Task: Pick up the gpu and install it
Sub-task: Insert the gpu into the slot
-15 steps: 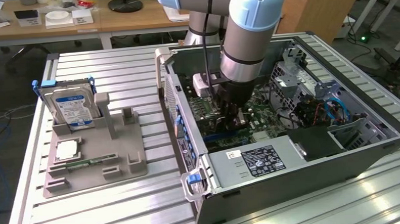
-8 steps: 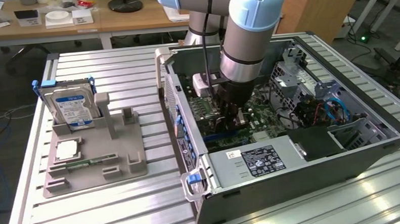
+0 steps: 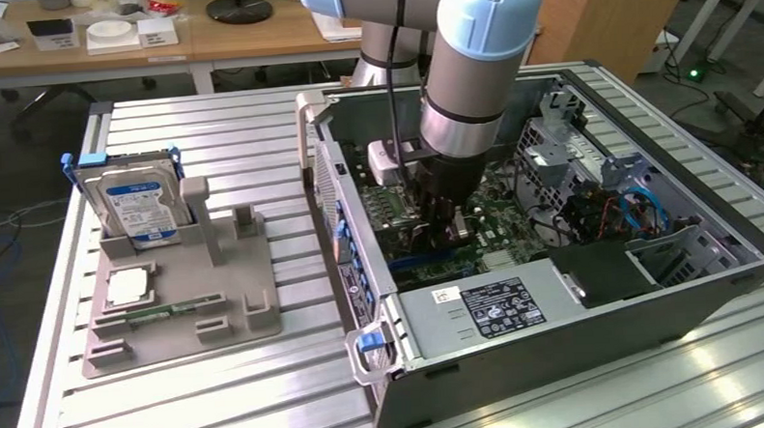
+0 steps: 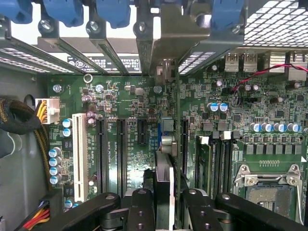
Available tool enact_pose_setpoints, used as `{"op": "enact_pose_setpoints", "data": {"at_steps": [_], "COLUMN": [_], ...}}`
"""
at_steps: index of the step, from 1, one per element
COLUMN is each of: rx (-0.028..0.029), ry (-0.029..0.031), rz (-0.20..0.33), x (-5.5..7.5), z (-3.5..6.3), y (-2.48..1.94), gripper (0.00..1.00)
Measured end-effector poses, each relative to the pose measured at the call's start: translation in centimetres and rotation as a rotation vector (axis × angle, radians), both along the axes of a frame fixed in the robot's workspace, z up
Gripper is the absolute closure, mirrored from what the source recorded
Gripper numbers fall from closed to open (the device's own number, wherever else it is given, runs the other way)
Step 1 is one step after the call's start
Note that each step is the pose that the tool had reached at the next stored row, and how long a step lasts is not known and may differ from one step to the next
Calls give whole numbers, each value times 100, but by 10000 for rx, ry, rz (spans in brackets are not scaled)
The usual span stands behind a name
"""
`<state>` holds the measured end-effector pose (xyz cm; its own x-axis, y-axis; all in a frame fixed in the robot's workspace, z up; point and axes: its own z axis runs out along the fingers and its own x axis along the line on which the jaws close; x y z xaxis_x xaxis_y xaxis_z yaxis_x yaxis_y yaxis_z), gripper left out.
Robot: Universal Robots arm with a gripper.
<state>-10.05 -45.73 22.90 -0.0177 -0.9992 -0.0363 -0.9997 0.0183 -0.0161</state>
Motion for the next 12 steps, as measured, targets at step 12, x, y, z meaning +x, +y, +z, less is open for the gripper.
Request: {"op": "enact_pose_setpoints", "data": {"at_steps": [12], "rx": [4], "ry": [-3], "rz": [2], "x": [-12], "z": [-8], "y": [0], "gripper": [73]}}
